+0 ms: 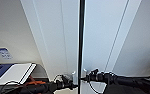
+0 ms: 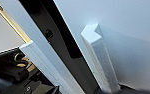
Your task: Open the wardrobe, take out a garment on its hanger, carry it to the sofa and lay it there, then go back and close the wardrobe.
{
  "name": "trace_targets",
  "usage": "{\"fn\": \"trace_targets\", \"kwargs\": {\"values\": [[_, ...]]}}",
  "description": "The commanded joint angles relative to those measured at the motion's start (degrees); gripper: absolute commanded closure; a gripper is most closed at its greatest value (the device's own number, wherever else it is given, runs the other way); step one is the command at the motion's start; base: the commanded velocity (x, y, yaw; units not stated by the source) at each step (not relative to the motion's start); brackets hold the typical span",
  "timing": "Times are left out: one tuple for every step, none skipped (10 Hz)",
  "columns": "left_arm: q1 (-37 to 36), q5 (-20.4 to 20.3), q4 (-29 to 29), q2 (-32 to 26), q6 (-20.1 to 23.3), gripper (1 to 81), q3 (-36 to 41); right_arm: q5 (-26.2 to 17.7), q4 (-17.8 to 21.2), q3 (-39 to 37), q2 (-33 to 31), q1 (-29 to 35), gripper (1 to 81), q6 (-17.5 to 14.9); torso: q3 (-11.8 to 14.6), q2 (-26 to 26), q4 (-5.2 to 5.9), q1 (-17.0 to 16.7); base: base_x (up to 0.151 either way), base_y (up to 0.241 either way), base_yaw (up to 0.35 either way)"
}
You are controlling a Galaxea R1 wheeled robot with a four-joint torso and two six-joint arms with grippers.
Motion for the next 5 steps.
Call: {"fn": "trace_targets", "kwargs": {"values": [[-0.3, 7.1, 1.2, -1.1, -1.0, 1.0, 15.7, 1.3, 3.1, 14.2, 1.4, 0.0, 1.0, 1.4, 0.0, 0.0, 0.0, 0.0, 0.0, 0.0, 0.0], [1.0, 7.1, 1.9, -2.4, -1.0, 1.0, 17.8, 1.2, 1.4, 16.7, 0.1, -1.7, 1.0, 1.6, 0.0, 0.0, 0.0, 0.0, 0.0, 0.0, 0.0], [2.2, 7.0, 2.8, -3.3, -1.0, 1.0, 19.3, 1.2, 0.7, 18.1, -1.1, -3.1, 1.0, 1.6, 0.0, 0.0, 0.0, 0.0, 0.0, 0.0, 0.0], [3.3, 7.0, 3.1, -4.1, -1.0, 1.0, 20.4, 1.4, 0.3, 19.1, -2.4, -4.4, 1.0, 1.5, 0.0, 0.0, 0.0, 0.0, 0.0, 0.0, 0.0], [4.4, 6.9, 3.7, -5.6, -1.0, 1.0, 21.5, 1.5, -0.7, 20.8, -4.3, -5.5, 1.0, 1.6, 0.0, 0.0, 0.0, 0.0, 0.0, 0.0, 0.0]]}}
